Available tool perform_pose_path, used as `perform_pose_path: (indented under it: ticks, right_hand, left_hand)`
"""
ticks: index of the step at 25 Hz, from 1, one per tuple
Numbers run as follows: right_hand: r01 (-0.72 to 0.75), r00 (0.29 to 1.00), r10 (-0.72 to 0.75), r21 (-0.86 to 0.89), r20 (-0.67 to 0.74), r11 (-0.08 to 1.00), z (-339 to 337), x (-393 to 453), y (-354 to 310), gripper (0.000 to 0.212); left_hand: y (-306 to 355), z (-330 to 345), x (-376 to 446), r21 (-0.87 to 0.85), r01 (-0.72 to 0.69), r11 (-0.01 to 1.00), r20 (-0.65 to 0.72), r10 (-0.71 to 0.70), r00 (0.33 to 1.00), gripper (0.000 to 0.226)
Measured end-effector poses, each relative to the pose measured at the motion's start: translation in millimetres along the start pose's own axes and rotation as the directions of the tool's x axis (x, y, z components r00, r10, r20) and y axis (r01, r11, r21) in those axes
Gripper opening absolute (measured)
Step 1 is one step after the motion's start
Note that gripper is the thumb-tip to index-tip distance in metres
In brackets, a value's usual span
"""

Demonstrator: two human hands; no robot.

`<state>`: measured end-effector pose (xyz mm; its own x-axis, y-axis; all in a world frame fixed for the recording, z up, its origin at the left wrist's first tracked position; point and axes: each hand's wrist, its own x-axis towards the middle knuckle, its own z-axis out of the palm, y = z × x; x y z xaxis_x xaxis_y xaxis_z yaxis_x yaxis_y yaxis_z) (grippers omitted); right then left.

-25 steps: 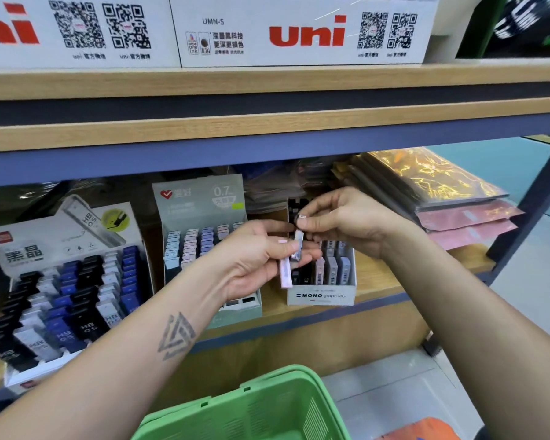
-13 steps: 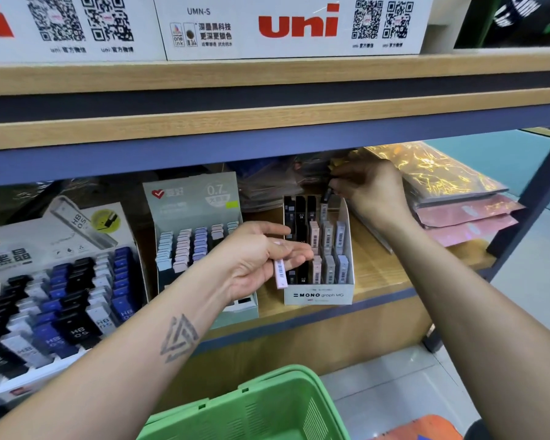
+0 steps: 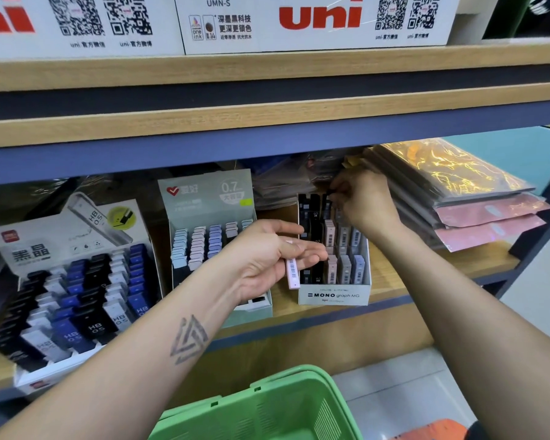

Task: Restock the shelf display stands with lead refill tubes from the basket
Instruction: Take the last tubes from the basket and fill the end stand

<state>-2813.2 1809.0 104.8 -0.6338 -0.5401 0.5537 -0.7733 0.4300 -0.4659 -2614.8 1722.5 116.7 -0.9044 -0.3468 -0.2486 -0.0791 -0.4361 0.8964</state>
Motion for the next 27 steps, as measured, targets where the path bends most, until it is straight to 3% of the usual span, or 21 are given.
perform_pose_path:
  ticks: [9,14,17,20,27]
  right_hand:
    - [0.040,0.998,-0.035,-0.119,0.050,0.992,-2,-5,-9,0.011]
    - [0.031,0.999,-0.026,-0.162,0.037,0.986,2,-7,-6,0.018]
    - [0.084,0.996,-0.086,-0.173,-0.005,0.981,-2,-7,-11,0.018]
    - [0.186,0.983,-0.181,-0.191,0.043,0.964,2,-7,-22,0.018]
    - [0.324,0.944,-0.323,-0.397,0.069,0.859,19,-8,-29,0.029]
  left_hand:
    - [1,-2,-3,0.001,-0.008,1.000,0.006,0.008,1.000,0.040]
    - [2,-3,-5,0.005,-0.003,1.000,0.011,0.003,1.000,0.039]
    - [3,-2,-6,0.011,-0.005,1.000,0.013,0.005,1.000,0.038]
    - [4,-3,-8,0.013,-0.009,1.000,0.016,0.008,1.000,0.038]
    - [6,-9,-10,0.023,-0.012,1.000,0.017,0.011,1.000,0.036]
